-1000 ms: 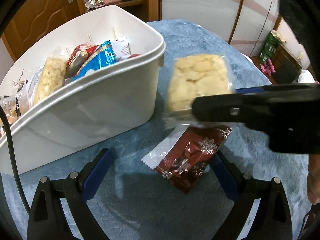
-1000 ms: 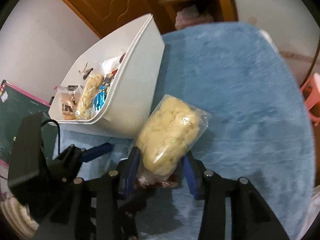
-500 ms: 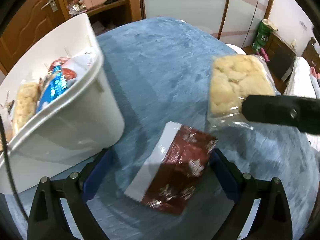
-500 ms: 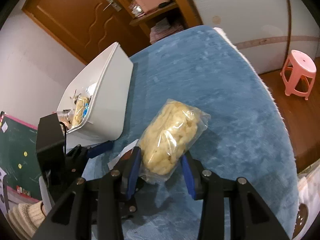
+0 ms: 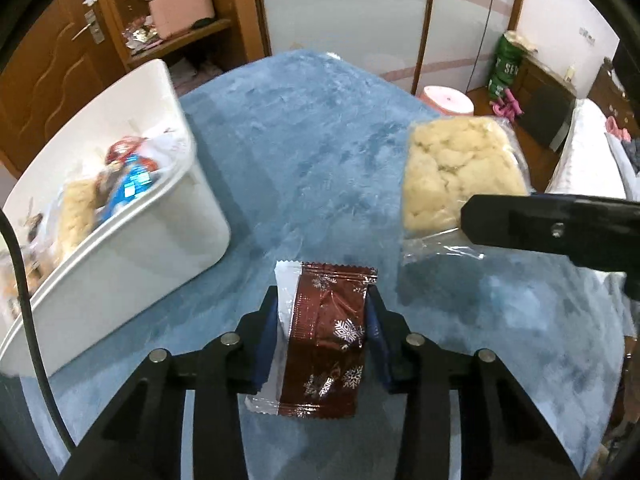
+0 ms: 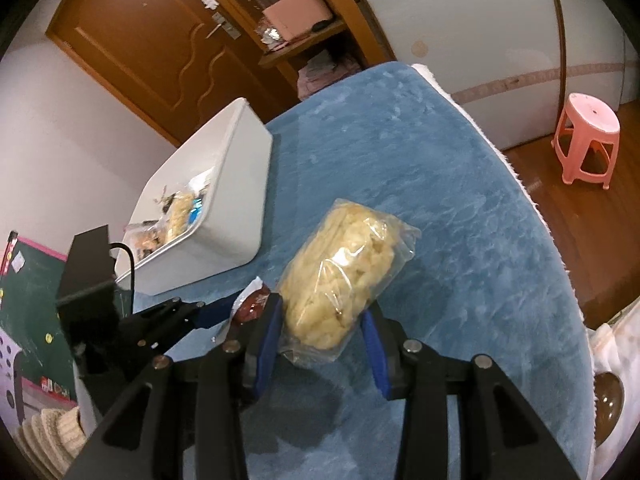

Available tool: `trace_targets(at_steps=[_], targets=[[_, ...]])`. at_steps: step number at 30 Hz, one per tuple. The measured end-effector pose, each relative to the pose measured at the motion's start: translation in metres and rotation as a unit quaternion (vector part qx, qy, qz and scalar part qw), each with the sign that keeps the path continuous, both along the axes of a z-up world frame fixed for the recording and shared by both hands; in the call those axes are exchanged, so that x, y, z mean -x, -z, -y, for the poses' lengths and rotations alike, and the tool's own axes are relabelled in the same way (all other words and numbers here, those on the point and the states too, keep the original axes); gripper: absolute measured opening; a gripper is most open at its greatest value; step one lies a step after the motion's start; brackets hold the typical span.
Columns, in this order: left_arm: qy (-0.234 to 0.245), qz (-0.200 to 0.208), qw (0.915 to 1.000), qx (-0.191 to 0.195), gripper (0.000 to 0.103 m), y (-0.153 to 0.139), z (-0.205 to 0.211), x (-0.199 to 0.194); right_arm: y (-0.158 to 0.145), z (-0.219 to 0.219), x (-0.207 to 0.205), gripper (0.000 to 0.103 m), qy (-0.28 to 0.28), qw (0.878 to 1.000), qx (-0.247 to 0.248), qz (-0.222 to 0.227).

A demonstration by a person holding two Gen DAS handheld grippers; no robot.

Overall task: Organize snacks
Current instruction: 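Carry both snacks over the white bin and open both grippers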

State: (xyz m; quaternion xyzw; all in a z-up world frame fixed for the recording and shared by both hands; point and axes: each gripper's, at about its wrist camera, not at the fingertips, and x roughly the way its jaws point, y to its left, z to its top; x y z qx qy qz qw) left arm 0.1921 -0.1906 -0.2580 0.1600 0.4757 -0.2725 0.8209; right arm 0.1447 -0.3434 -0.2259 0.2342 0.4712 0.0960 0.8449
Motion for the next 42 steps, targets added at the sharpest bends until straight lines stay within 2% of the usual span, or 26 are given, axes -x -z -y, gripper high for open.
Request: trace_targets(at_steps=[9,16,22,28,35,40,42], targets=[[-0.056,0.017,0.9976,0.037,0.038,-0.066,-0.077,0.033,-0.046,-0.032,0.025,0.039,-0.039,0.998,0.009,0.044],[-0.112,0.072,0.9905,0.035,0.038,-0.134,-0.141,0.029,-0.098,-0.069,0.029,0.039,-0.079,0.992,0.031,0.094],[-0.135,0.122,0.9829,0.025,0.038,-0.183,-0.168,0.014,-0.144,-0.103,0.021,0.039,-0.111,0.982,0.063,0.139],[-0.146,0.166,0.975,0.018,0.039,-0.219,-0.172,-0.006,-0.183,-0.137,-0.004,0.039,-0.132,0.97,0.101,0.177],[-0.175,0.179,0.968,0.018,0.039,-0.246,-0.171,-0.053,-0.204,-0.159,-0.053,0.039,-0.133,0.965,0.127,0.188],[-0.204,0.156,0.9664,0.014,0.039,-0.233,-0.172,-0.101,-0.19,-0.167,-0.099,0.041,-0.124,0.972,0.128,0.153],[-0.213,0.139,0.967,0.015,0.045,-0.223,-0.175,-0.118,-0.179,-0.172,-0.115,0.044,-0.128,0.975,0.128,0.128]])
